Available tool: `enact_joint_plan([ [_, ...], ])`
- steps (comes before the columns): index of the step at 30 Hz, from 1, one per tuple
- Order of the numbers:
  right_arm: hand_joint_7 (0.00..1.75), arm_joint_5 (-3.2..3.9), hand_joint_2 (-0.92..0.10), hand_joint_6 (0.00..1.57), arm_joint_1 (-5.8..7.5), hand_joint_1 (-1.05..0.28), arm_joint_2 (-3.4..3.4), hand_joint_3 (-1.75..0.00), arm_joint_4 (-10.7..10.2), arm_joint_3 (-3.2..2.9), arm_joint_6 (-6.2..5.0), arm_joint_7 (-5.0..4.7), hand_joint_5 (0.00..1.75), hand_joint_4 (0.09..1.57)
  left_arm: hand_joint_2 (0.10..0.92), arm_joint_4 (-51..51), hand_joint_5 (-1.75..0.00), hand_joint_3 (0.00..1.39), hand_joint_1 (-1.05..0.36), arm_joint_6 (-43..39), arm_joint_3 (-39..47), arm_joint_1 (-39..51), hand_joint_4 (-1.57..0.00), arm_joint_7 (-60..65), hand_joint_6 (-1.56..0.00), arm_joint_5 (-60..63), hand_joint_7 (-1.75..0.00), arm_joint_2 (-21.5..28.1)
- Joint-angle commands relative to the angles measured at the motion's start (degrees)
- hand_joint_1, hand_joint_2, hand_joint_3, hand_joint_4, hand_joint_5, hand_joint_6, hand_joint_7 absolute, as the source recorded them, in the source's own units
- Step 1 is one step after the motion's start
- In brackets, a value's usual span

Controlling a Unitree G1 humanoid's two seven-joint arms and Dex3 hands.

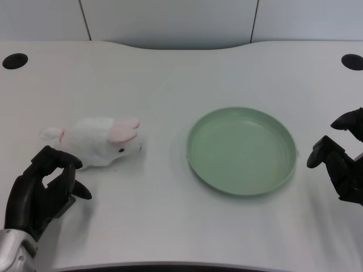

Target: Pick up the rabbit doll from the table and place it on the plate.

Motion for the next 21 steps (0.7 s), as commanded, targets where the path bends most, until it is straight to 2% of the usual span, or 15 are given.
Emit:
enact_joint_plan([
  [1, 1.68, 0.14, -0.14, 0.34, 0.59, 0.09, -0.78, -1.72, -0.7, -0.29, 0.01, -0.35, 1.75, 0.65, 0.921, 0.1, -1.75, 0.71, -0.61, -0.2, 0.2, 0.5, -0.58, 0.3, -0.3, 0.1, -1.75, 0.8],
  [3, 1.68, 0.6, -0.13, 0.34, 0.51, 0.08, -0.83, -1.72, -0.4, -0.44, 0.12, 0.28, 1.75, 0.65, 0.921, 0.3, -1.75, 0.71, -0.6, -0.5, 0.1, 0.5, -0.58, 0.1, -0.31, 0.2, -1.75, 0.8],
  [7, 1.67, -0.12, -0.13, 0.35, 0.68, 0.05, -1.07, -1.71, -0.4, -0.19, -0.4, 0.3, 1.74, 0.62, 0.921, 0.2, -1.75, 0.72, -0.6, -0.2, 0.4, 0.5, -0.58, -0.5, -0.31, -0.6, -1.75, 0.5],
  [14, 1.66, -0.16, -0.14, 0.37, 0.68, 0.05, -1.05, -1.7, -0.4, -0.22, -0.39, 0.31, 1.75, 0.62, 0.921, 0.2, -1.75, 0.71, -0.6, -0.2, 0.3, 0.5, -0.58, -0.5, -0.31, -0.7, -1.75, 0.6],
  [17, 1.66, -0.18, -0.14, 0.36, 1.52, 0.06, 0.36, -1.71, -1.6, 0.44, -0.37, -0.55, 1.75, 0.62, 0.921, 0.0, -1.75, 0.7, -0.63, -0.9, -0.1, 0.8, -0.58, -2.2, -0.31, 0.0, -1.74, 2.2],
  [18, 1.66, -0.1, -0.14, 0.36, 1.78, 0.08, 0.67, -1.71, -1.9, 0.6, -0.34, -0.62, 1.75, 0.62, 0.921, -0.8, -1.75, 0.72, -0.6, -1.3, -0.6, 1.2, -0.53, -2.4, -0.3, 0.9, -1.65, 3.0],
  [20, 1.66, -0.01, -0.14, 0.36, 2.04, 0.08, 0.85, -1.71, -2.1, 0.74, -0.28, -0.64, 1.75, 0.62, 0.921, -1.7, -1.75, 0.71, -0.59, -1.7, -1.2, 1.5, -0.48, -2.5, -0.3, 1.8, -1.53, 3.7],
  [21, 1.66, -0.18, -0.14, 0.36, 2.08, 0.08, 0.72, -1.71, -2.0, 0.74, -0.8, -0.34, 1.75, 0.62, 0.921, -4.5, -1.75, 0.71, -0.59, -1.9, -2.3, 2.3, -0.48, -1.9, -0.3, 3.9, -1.51, 4.7],
])
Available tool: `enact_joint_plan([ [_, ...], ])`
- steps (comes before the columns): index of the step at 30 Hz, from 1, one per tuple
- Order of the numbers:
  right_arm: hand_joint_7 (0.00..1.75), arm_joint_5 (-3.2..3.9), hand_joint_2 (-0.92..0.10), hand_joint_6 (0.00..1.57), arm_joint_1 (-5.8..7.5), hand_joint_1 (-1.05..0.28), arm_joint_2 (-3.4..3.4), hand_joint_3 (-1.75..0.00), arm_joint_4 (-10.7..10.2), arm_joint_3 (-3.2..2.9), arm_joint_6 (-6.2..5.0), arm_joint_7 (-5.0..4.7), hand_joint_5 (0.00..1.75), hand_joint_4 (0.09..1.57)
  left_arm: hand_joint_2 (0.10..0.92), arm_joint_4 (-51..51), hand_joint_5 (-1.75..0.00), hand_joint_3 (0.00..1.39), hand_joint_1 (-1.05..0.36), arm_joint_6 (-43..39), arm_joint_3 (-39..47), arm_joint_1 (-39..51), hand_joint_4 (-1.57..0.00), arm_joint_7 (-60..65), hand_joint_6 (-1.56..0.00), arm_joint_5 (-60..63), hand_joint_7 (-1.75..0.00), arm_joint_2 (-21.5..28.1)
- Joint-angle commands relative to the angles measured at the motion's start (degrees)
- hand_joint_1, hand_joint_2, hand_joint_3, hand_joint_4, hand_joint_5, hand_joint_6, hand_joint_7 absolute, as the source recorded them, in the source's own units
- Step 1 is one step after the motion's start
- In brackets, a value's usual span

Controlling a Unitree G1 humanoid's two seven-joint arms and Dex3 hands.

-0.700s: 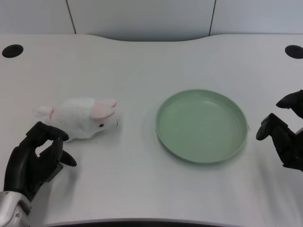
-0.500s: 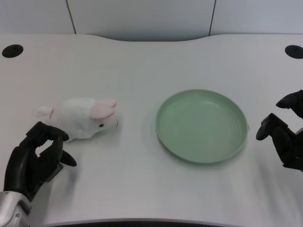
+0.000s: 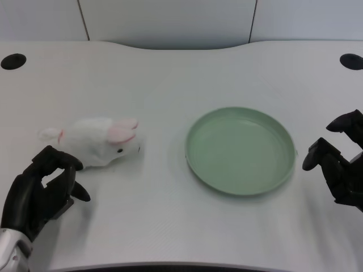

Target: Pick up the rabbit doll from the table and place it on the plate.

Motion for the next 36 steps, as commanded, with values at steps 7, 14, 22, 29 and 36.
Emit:
enact_joint_plan([
  [7, 1.66, 0.25, -0.14, 0.36, 0.76, 0.07, -1.91, -1.71, 0.3, -0.82, -0.88, 0.6, 1.75, 0.65, 0.921, -17.3, -1.29, 0.34, -0.65, -5.6, -8.3, 0.9, -0.27, 5.2, -0.29, 20.5, -0.68, 11.0],
  [14, 1.67, 0.1, -0.14, 0.37, 0.95, 0.09, -2.53, -1.72, -1.2, -1.07, 0.13, -0.58, 1.75, 0.65, 0.921, -20.8, -0.82, 0.28, -0.82, -8.6, -12.8, -7.2, -0.03, 13.4, -0.18, 36.3, -0.41, 18.1],
  [22, 1.67, 0.52, -0.15, 0.35, 1.22, 0.09, -2.94, -1.71, -1.7, -1.11, 0.61, -0.4, 1.75, 0.61, 0.921, -23.5, -0.47, 0.19, -0.9, -3.1, -16.7, -12.4, -0.04, 13.7, -0.21, 43.2, -0.15, 22.3],
  [29, 1.66, 1.28, -0.13, 0.37, 1.48, 0.07, -3.17, -1.71, -1.1, -1.94, 0.22, 0.26, 1.73, 0.65, 0.863, -11.5, -0.19, 0.08, -1.02, 5.6, -27.0, -24.9, -0.01, 5.4, -0.11, 49.9, -0.04, 20.0],
  [36, 1.64, 1.41, -0.1, 0.37, 1.66, 0.06, -3.39, -1.72, -0.6, -2.18, -0.57, 1.58, 1.73, 0.65, 0.844, 0.8, -0.06, 0.03, -1.05, 7.4, -33.4, -32.2, 0.0, 4.5, -0.07, 50.9, -0.01, 18.0],
])
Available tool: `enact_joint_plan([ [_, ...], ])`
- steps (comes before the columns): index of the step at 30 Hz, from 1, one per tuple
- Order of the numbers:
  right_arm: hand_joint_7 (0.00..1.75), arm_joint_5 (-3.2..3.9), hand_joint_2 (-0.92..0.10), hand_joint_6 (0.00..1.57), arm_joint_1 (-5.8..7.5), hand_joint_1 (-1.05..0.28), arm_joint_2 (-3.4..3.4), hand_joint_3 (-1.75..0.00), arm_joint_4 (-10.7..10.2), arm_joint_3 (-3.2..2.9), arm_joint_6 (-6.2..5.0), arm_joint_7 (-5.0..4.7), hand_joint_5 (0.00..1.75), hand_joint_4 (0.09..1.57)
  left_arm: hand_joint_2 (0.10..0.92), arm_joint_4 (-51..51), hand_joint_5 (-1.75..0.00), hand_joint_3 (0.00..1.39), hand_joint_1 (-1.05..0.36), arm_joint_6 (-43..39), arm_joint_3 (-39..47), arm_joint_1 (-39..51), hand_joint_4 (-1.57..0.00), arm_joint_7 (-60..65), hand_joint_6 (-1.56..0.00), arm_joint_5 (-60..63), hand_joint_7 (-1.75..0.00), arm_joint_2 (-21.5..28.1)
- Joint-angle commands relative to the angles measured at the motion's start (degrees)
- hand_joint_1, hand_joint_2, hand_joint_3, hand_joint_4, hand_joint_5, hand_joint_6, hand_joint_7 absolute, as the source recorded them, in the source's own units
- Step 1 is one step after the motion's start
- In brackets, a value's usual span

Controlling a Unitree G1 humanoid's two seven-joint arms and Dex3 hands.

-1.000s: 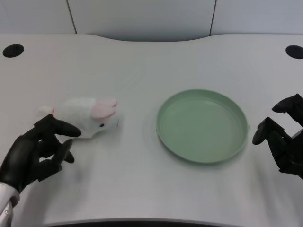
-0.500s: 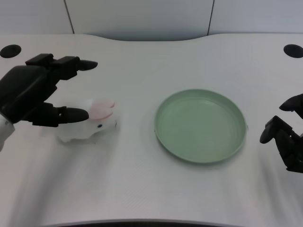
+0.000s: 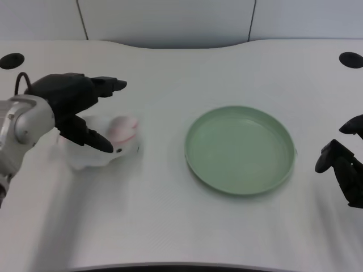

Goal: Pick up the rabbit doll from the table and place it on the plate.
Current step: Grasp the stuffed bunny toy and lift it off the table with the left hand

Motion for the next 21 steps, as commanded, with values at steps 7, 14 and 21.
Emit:
enact_joint_plan([
  [7, 1.67, 1.64, -0.12, 0.33, 0.75, 0.08, -0.74, -1.73, -0.6, -1.11, 0.59, 0.43, 1.74, 0.61, 0.729, 18.2, -0.04, 0.0, -1.05, 3.9, -6.7, -10.2, 0.0, -1.1, -0.07, 2.7, -0.01, -4.0],
  [14, 1.7, 2.86, -0.13, 0.33, 1.2, 0.11, -0.65, -1.75, -1.7, -1.05, 0.98, 0.65, 1.75, 0.62, 0.668, 29.0, -0.05, 0.0, -1.04, 6.0, -12.7, -16.3, -0.01, 0.3, -0.11, 6.1, -0.03, -7.7],
  [21, 1.71, 2.81, -0.12, 0.32, 1.81, 0.08, -0.99, -1.75, -2.7, -0.89, 1.55, 0.19, 1.75, 0.62, 0.621, 32.4, -0.06, 0.0, -0.96, 7.1, -15.4, -17.6, 0.0, 1.4, -0.13, 7.1, -0.04, -9.3],
])
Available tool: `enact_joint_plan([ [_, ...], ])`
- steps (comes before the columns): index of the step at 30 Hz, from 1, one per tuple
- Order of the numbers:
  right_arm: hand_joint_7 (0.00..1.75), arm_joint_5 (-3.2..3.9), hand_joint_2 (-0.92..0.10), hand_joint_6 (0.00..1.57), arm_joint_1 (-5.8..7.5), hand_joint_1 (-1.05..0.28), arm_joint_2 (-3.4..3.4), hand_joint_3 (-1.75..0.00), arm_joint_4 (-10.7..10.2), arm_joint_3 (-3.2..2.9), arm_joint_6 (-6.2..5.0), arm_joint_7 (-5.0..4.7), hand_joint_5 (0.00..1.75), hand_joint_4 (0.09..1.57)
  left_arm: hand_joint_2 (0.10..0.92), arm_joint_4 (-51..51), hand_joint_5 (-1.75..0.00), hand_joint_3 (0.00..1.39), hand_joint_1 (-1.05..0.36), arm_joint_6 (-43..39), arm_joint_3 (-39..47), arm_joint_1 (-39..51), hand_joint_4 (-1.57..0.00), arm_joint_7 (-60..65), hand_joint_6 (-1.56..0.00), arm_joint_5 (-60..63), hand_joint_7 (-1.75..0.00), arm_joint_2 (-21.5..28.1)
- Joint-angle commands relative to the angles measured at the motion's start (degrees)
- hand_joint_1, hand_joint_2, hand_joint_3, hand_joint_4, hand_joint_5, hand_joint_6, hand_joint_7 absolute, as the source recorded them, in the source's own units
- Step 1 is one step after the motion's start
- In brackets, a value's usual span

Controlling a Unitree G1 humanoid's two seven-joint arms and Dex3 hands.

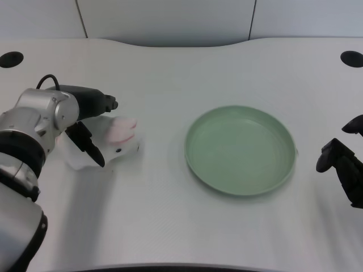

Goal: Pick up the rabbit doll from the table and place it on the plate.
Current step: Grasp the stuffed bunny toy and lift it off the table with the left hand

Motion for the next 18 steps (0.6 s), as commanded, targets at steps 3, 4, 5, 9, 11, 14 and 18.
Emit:
enact_joint_plan([
  [3, 1.71, 1.46, -0.12, 0.32, 1.53, 0.08, -0.67, -1.75, -2.3, -0.86, 1.59, -0.58, 1.75, 0.63, 0.615, 1.9, -0.03, 0.0, -0.94, 0.9, -3.0, -1.2, 0.0, 2.1, -0.12, 2.0, -0.03, -0.7],
  [4, 1.72, 1.57, -0.12, 0.32, 1.6, 0.08, -0.65, -1.75, -2.5, -0.87, 1.77, -0.63, 1.75, 0.63, 0.614, 2.0, -0.03, 0.0, -0.94, 1.0, -3.2, -1.3, 0.0, 2.3, -0.12, 2.1, -0.03, -0.8],
  [5, 1.72, 1.33, -0.12, 0.32, 1.52, 0.09, -0.8, -1.75, -1.9, -0.99, 1.25, -0.31, 1.75, 0.63, 0.614, 2.4, -0.03, 0.0, -0.94, 1.3, -4.1, -1.4, 0.0, 2.9, -0.12, 3.0, -0.03, -1.2],
  [9, 1.72, 1.1, -0.12, 0.31, 1.35, 0.07, -1.05, -1.75, -1.1, -1.28, 0.66, 0.06, 1.75, 0.63, 0.627, 3.4, 0.0, 0.01, -0.95, 2.0, -6.1, -1.8, 0.0, 3.7, -0.08, 4.3, -0.01, -2.0],
  [11, 1.72, 1.08, -0.12, 0.31, 1.34, 0.07, -1.04, -1.75, -1.0, -1.3, 0.65, 0.08, 1.75, 0.63, 0.627, 3.5, 0.0, 0.01, -0.95, 2.0, -6.2, -1.8, 0.0, 3.8, -0.08, 4.3, -0.01, -2.0],
  [14, 1.72, 1.22, -0.14, 0.31, 1.35, 0.09, -0.99, -1.75, -0.8, -1.48, 0.84, 0.03, 1.75, 0.63, 0.654, 3.8, 0.0, 0.02, -0.94, 2.7, -8.5, -1.4, 0.0, 6.5, -0.05, 6.5, 0.0, -2.8],
  [18, 1.73, 1.01, -0.15, 0.31, 1.35, 0.11, -0.95, -1.75, -0.8, -1.59, 1.03, -0.15, 1.75, 0.64, 0.672, 4.4, 0.0, 0.02, -0.92, 3.4, -9.4, -0.5, 0.0, 10.8, -0.02, 7.2, 0.0, -3.5],
])
